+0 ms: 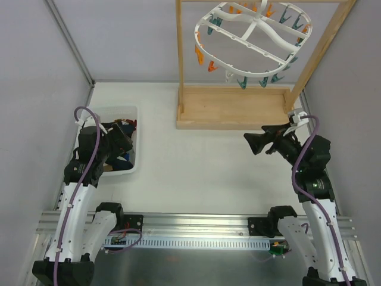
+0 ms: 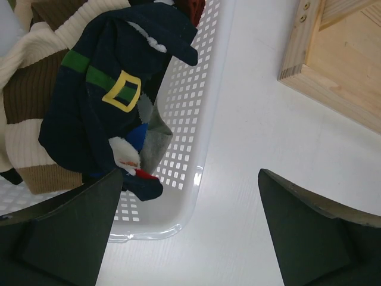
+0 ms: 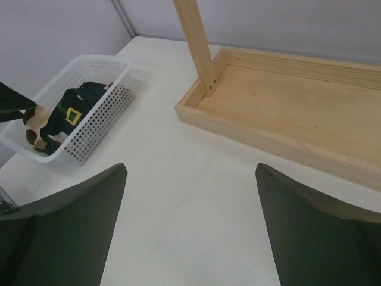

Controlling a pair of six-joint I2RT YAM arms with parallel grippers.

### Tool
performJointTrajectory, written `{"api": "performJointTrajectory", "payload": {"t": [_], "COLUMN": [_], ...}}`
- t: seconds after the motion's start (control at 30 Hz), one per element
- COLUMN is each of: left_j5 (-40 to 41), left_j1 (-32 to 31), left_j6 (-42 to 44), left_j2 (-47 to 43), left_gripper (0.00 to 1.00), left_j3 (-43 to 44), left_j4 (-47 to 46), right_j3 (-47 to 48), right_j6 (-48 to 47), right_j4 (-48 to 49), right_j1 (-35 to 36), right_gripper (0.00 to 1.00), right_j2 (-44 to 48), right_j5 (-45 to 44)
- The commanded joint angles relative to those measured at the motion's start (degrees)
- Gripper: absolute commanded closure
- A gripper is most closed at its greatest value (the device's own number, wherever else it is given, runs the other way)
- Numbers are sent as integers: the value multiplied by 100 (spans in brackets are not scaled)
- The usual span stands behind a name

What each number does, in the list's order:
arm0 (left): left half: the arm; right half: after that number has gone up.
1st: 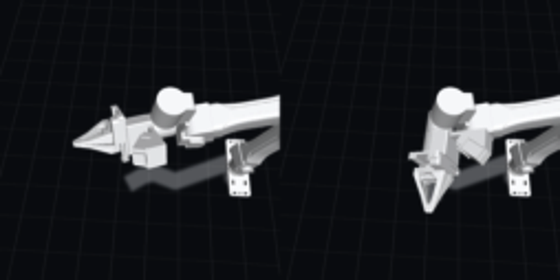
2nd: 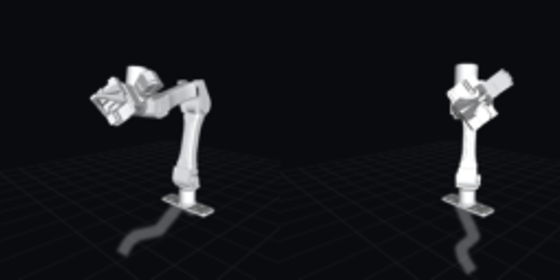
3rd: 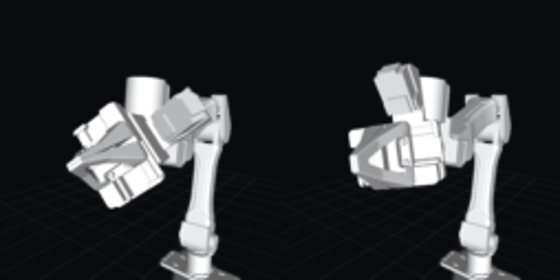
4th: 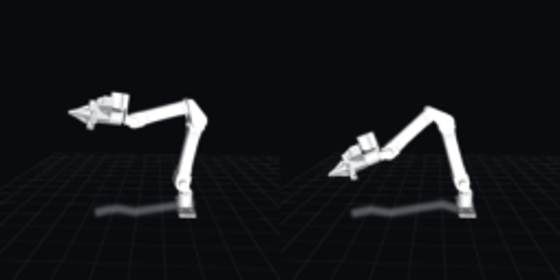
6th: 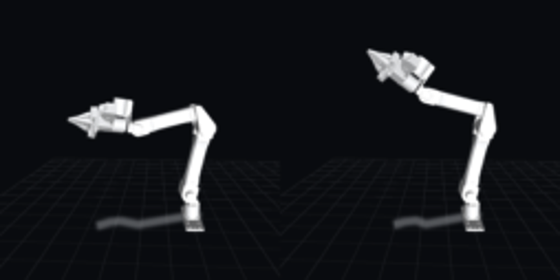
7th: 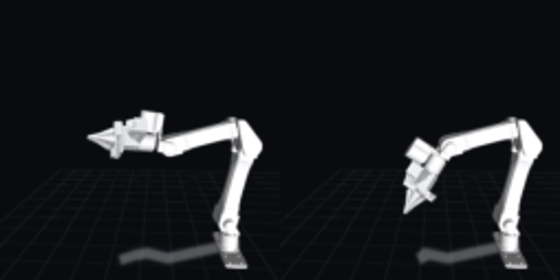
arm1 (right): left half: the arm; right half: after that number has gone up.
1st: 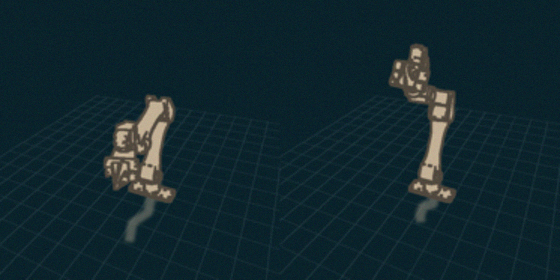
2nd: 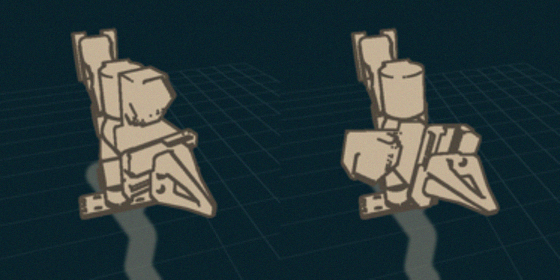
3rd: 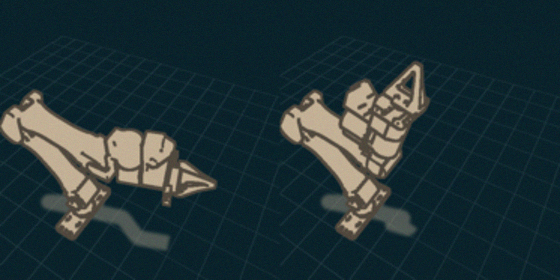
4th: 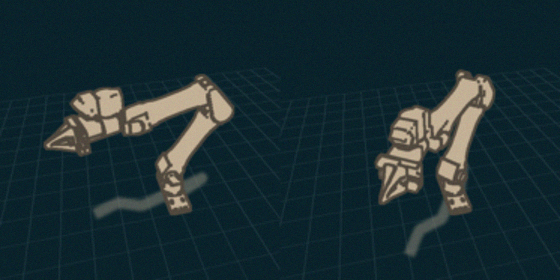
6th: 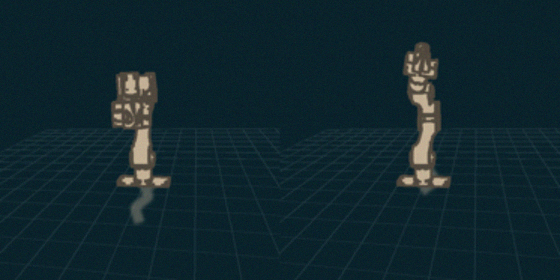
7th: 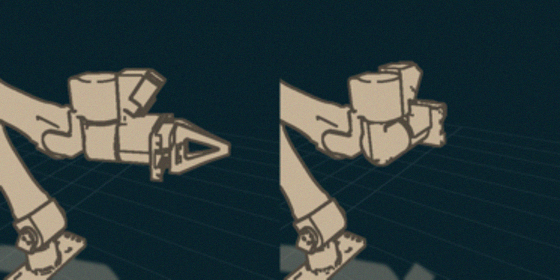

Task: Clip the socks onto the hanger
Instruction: Open the clamp at the hanger.

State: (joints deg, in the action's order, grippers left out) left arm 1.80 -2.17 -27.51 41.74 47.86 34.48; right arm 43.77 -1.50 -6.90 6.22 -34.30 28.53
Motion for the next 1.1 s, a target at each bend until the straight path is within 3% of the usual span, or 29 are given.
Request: {"api": "performJointTrajectory", "payload": {"t": [0.0, 0.27, 0.53, 0.7, 1.07], "left_j5": [127, 180, -110, -119, -163], "left_j1": [24, 24, 24, 24, 24], "left_j6": [158, 430, 501, 545, 624], "left_j2": [-183, -658, -737, -676, -719], "left_gripper": [1, 1, 1, 1, 1], "left_j3": [128, -109, -180, -180, -180], "left_j4": [-55, -55, -55, -64, -108], "right_j3": [307, 1036, 2328, 2839, 3499], "right_j6": [-219, -685, -1204, -1169, -1415], "right_j4": [426, 180, -697, -849, -481], "right_j1": [265, 1056, 1953, 2041, 2050], "right_gripper": [6, 6, 7, 8, 14], "right_j2": [-111, -603, -1482, -1974, -2906], "right_j5": [328, -365, -1806, -2773, -3047]}}
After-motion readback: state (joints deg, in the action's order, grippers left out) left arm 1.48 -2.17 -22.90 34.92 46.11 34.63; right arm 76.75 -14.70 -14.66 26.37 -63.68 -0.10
